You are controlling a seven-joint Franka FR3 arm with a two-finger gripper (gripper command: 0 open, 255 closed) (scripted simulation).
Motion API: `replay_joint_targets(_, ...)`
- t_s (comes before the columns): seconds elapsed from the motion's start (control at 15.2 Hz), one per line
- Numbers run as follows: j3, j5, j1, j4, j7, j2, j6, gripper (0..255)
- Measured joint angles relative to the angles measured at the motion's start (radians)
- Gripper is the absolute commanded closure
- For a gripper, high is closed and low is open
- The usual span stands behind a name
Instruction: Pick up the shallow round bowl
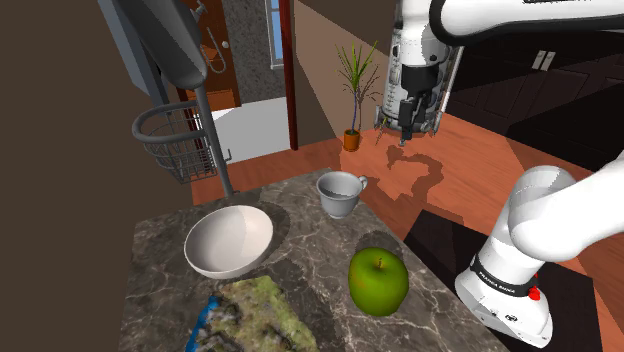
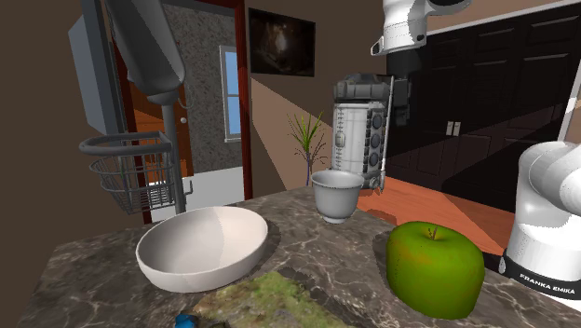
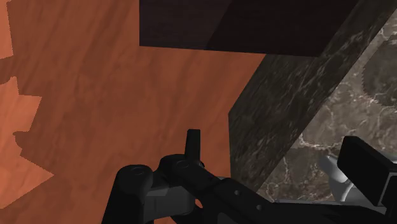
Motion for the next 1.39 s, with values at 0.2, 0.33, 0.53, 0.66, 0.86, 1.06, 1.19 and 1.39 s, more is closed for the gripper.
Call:
replay_joint_targets(0.2,0.015,0.018,0.007,0.005,0.021,0.026,0.018,0)
replay_joint_targets(0.33,0.038,0.045,0.019,0.011,0.053,0.065,0.047,0)
replay_joint_targets(0.53,0.079,0.087,0.038,0.034,0.108,0.137,0.091,0)
replay_joint_targets(0.66,0.108,0.113,0.05,0.066,0.147,0.197,0.119,0)
replay_joint_targets(0.86,0.145,0.145,0.065,0.102,0.197,0.277,0.161,0)
replay_joint_targets(1.06,0.182,0.17,0.081,0.143,0.247,0.359,0.205,0)
replay_joint_targets(1.19,0.203,0.18,0.088,0.183,0.277,0.43,0.237,0)
replay_joint_targets(1.39,0.236,0.193,0.104,0.241,0.328,0.518,0.27,0)
